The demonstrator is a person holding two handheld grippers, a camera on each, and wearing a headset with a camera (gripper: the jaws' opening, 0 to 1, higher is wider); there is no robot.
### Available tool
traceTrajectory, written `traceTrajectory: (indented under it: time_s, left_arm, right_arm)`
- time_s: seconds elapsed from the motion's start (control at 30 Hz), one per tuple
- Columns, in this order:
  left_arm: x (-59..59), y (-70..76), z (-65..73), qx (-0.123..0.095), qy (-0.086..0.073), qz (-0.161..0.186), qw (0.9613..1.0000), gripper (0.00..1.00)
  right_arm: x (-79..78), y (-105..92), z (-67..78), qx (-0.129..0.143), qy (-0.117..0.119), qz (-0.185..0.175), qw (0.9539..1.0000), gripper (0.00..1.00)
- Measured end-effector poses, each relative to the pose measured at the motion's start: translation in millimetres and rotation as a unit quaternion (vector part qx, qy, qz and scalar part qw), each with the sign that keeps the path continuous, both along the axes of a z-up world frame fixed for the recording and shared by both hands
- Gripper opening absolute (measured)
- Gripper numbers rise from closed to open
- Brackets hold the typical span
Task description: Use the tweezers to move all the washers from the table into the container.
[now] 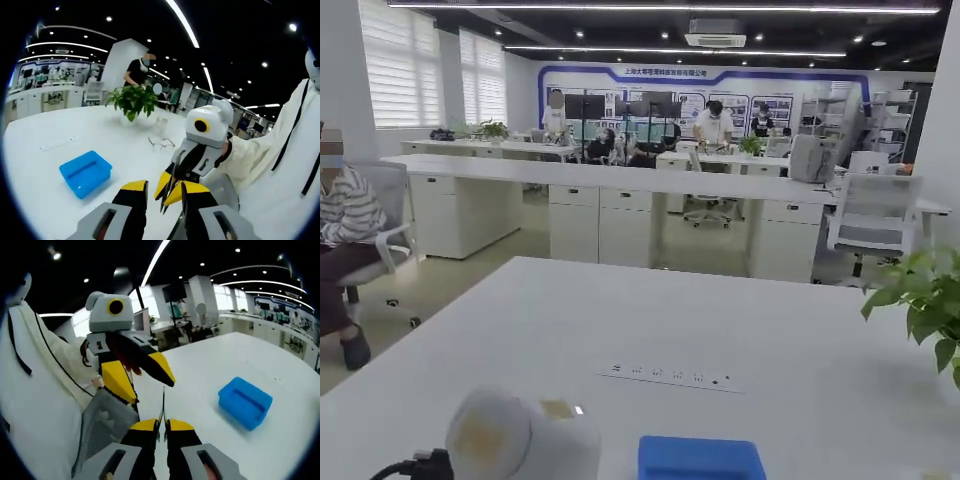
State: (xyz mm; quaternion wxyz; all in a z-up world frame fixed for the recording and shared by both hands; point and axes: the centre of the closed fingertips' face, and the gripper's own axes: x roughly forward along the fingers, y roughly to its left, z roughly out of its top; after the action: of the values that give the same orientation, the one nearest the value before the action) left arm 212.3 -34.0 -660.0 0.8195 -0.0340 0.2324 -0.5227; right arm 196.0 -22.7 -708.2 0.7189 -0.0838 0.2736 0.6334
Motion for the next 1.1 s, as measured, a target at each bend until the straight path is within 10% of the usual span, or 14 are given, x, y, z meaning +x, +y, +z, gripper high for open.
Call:
traceTrajectory:
  time_s: [0.53,0.83,1.1]
  left_arm:
    - [-23.7,-23.4,-5.8,0.03,-0.012,-0.108,0.9936,0.16]
    - [-26.1,-23.2,-5.1,0.019,-0.007,-0.114,0.9932,0.0]
    - [-17.6,-18.1,2.9,0.023,-0.035,-0.101,0.994,0.0]
  right_arm:
    - [-33.5,4.3,-3.5,-0.039,0.012,0.116,0.9924,0.04]
    - [-29.0,0.2,-6.1,-0.04,0.015,0.11,0.9931,0.03]
    - [-18.2,3.6,-1.6,-0.017,-0.001,0.084,0.9964,0.05]
